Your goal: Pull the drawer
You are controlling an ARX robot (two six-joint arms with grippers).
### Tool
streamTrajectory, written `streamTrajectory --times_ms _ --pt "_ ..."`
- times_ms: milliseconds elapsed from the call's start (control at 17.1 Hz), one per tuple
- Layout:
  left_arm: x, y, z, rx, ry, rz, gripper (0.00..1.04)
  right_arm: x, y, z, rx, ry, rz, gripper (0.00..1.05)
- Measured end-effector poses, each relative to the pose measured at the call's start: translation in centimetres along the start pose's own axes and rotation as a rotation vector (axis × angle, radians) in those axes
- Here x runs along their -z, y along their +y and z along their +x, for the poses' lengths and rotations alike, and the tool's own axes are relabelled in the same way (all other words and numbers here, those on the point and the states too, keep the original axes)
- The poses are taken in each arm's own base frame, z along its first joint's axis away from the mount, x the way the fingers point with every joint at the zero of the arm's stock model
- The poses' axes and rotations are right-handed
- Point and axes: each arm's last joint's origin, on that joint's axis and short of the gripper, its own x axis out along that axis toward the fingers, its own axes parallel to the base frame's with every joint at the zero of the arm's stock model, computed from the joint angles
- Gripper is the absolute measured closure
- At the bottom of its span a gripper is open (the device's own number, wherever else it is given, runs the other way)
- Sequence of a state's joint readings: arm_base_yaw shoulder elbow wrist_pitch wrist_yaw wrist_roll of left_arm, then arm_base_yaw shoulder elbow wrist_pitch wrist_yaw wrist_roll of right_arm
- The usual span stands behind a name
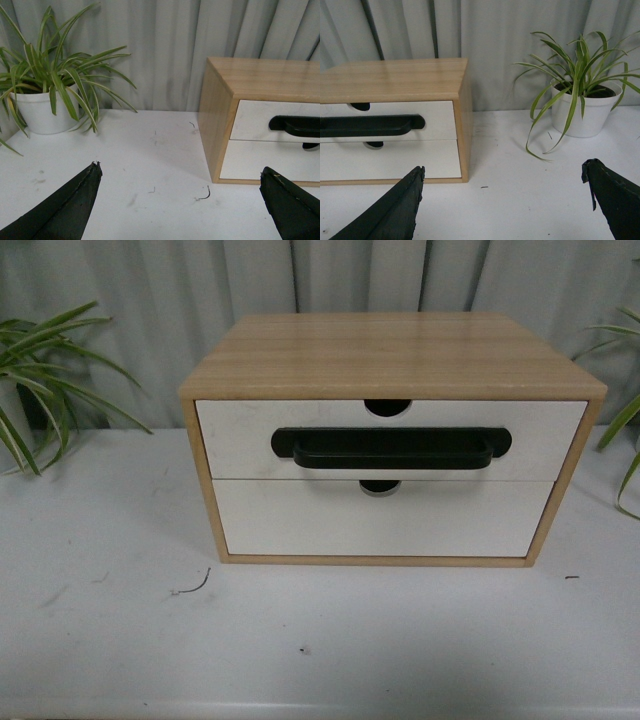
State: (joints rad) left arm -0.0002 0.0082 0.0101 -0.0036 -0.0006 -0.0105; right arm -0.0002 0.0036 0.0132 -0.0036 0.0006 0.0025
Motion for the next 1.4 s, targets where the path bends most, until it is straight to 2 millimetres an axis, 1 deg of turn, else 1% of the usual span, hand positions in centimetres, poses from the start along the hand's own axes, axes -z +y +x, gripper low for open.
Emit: streamTrajectory --times_ms 1053,1111,1170,1228,1287,1345,1404 --pt "0.0 0.0 0.0 0.000 0.000 0.000 0.07 0.0 0.0 0.0 0.000 0.003 0.000 0.06" --pt "0.2 0.0 -0.1 -0.071 0.115 -0.037 0.07 0.2 0.0 0.2 -0.002 0.081 0.029 0.06" --pt "0.1 -0.1 -0.1 -0.084 0.143 -0.045 0.07 0.2 0.0 0.5 -0.006 0.093 0.033 0.06" --pt "-0.1 -0.4 0.0 -0.151 0.249 -0.071 0.07 0.0 0.0 0.8 -0.007 0.106 0.035 0.06" --pt "-0.5 -0.5 0.3 -0.213 0.323 -0.082 0.07 -0.6 0.1 1.5 -0.018 0.108 0.036 0.06" --pt "-1.5 0.0 1.3 -0.360 0.316 -0.129 0.07 -1.8 0.2 2.7 -0.046 0.075 0.025 0.06" --pt "-2.9 0.9 2.6 -0.454 0.258 -0.164 0.07 -3.7 0.4 4.6 -0.076 0.023 -0.004 0.06"
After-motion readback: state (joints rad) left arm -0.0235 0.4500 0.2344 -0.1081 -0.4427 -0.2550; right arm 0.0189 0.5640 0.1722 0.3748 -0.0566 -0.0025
